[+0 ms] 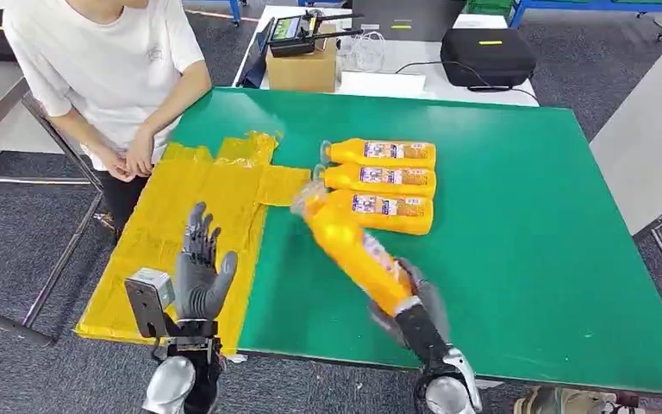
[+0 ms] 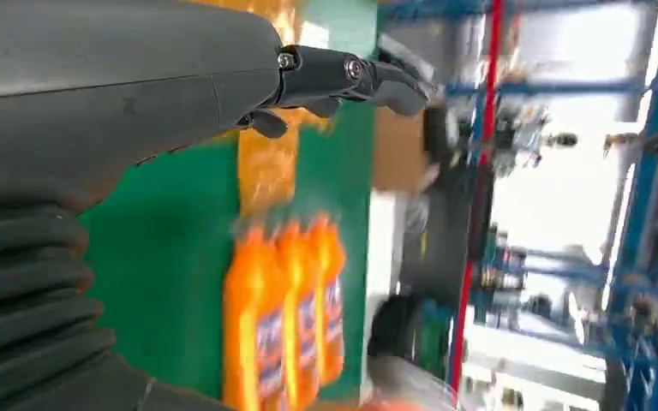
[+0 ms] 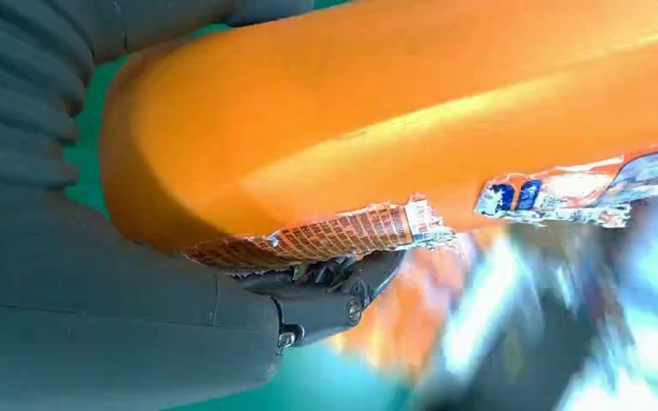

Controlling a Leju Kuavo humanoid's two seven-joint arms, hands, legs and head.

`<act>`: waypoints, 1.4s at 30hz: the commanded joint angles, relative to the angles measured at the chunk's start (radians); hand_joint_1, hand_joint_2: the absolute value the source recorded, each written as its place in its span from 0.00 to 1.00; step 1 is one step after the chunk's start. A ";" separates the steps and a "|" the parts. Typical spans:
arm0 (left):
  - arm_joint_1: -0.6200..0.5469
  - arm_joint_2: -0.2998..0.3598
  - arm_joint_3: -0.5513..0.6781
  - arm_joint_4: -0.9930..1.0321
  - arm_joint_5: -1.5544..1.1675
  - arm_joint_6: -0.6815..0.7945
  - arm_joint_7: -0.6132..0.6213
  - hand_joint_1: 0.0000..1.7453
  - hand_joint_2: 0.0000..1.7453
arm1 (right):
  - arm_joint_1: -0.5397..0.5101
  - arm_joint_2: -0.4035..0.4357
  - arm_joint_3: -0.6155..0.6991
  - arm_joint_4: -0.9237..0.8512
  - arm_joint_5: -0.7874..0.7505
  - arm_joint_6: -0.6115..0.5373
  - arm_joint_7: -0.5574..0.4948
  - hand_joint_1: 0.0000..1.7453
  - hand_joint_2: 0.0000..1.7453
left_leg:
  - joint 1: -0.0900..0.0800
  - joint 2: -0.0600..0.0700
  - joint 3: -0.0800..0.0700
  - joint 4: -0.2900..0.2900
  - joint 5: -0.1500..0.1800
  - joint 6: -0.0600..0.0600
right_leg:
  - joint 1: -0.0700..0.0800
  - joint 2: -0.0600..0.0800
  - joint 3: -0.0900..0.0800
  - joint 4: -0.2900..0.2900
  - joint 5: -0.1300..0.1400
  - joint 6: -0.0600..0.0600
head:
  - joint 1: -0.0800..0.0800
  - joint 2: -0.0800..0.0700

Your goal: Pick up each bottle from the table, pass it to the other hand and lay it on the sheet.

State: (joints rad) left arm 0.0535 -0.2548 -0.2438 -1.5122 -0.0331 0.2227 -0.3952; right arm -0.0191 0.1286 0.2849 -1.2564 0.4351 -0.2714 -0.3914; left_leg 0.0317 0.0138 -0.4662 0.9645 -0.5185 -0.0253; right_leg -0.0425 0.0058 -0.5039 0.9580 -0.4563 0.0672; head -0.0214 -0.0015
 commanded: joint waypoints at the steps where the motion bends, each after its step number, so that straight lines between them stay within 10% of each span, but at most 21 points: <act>1: -0.005 0.044 -0.126 -0.037 0.010 -0.049 -0.047 0.00 1.00 | 0.060 0.077 -0.144 -0.249 -0.178 -0.099 -0.099 1.00 1.00 | 0.001 -0.005 -0.001 0.000 -0.001 0.004 | 0.002 -0.005 0.002 -0.001 -0.002 -0.006 | 0.001 0.000; 42: -0.085 0.042 -0.208 -0.015 -0.024 -0.141 -0.064 0.00 1.00 | -0.121 0.071 0.308 0.053 0.072 -0.064 -0.131 1.00 1.00 | 0.001 -0.002 -0.002 -0.001 0.000 0.002 | 0.002 -0.002 0.001 -0.002 0.000 -0.004 | 0.001 0.000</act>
State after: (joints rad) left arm 0.0237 -0.2377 -0.3929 -1.5110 -0.0541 0.0774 -0.4416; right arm -0.0602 0.2136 0.5047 -1.3547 0.5127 -0.3002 -0.4936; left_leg 0.0316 0.0125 -0.4694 0.9643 -0.5182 -0.0255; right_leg -0.0428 0.0041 -0.5052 0.9581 -0.4565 0.0674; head -0.0206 -0.0015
